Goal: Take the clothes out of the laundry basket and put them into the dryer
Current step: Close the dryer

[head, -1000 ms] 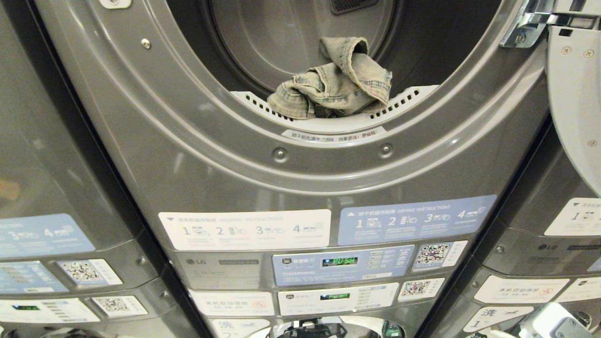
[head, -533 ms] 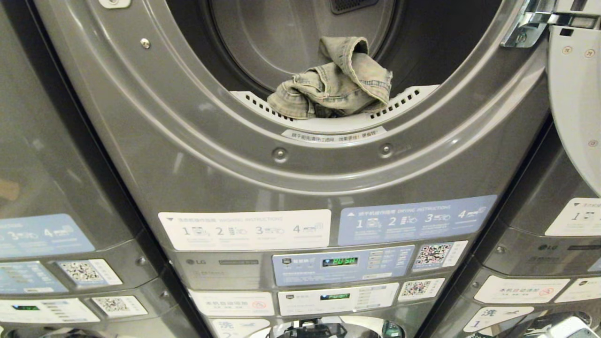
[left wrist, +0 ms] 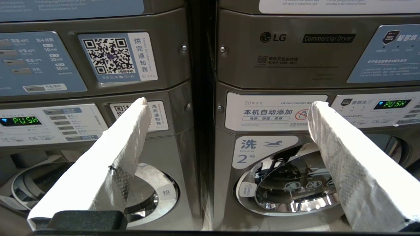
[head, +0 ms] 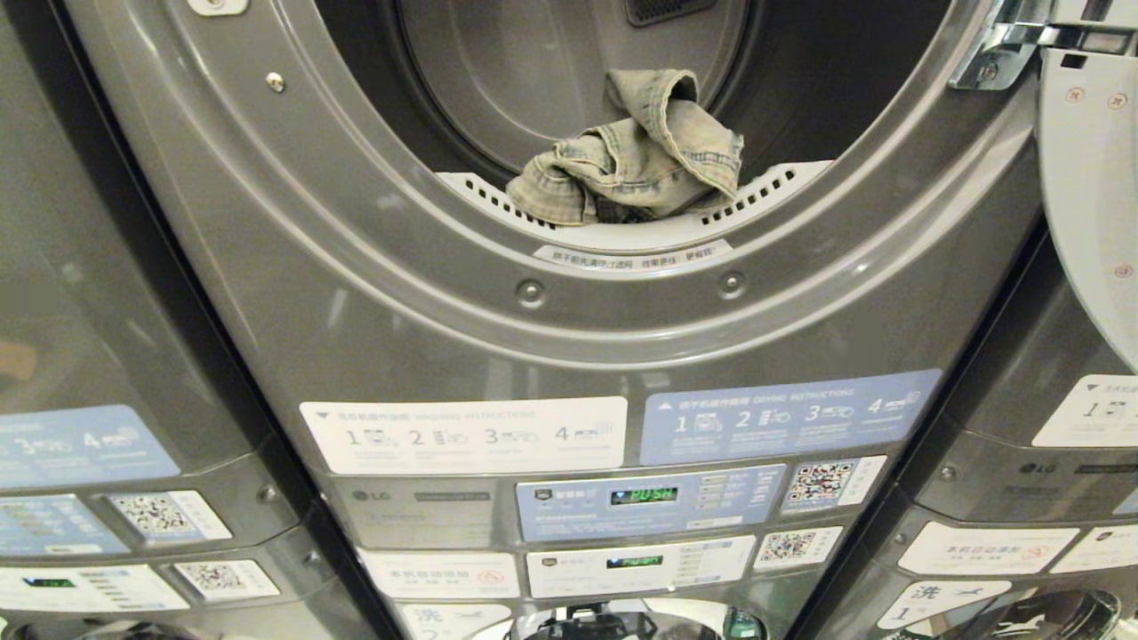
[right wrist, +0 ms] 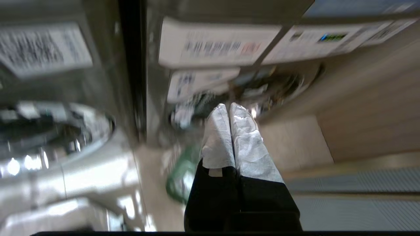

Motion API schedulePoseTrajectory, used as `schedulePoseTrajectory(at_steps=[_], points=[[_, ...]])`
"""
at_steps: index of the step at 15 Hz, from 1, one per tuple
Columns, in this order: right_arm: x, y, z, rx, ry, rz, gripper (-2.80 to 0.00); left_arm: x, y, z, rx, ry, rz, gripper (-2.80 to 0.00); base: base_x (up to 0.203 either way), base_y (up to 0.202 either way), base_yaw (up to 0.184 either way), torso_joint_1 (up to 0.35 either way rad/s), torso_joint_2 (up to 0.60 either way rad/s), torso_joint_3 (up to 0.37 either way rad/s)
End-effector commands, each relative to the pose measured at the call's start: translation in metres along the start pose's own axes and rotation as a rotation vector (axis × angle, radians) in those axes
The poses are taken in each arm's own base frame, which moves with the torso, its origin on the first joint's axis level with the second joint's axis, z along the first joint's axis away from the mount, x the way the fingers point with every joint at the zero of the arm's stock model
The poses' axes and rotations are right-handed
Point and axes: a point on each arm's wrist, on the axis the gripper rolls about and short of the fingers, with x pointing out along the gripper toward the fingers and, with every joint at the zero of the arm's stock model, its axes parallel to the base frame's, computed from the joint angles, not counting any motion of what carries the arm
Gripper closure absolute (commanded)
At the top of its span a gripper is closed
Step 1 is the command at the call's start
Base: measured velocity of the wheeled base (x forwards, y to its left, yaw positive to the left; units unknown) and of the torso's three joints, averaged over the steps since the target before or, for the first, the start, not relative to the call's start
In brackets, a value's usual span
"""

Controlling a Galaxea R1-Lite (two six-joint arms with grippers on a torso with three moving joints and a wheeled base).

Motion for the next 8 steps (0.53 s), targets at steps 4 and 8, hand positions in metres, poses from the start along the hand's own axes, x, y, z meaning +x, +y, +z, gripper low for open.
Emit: schedulePoseTrajectory(at_steps=[4,8], points=[[-0.066,-0.029,-0.028,0.073,-0.418,-0.01,0.0,0.0,0.0,0.0,0.002,0.007,-0.001,-2.8,0.0,0.0,0.0,0.0,0.0,0.0],[-0.083,-0.03,-0.058,-0.011,-0.507,0.095,0.0,0.0,0.0,0.0,-0.006,0.001,0.001,-2.8,0.0,0.0,0.0,0.0,0.0,0.0]])
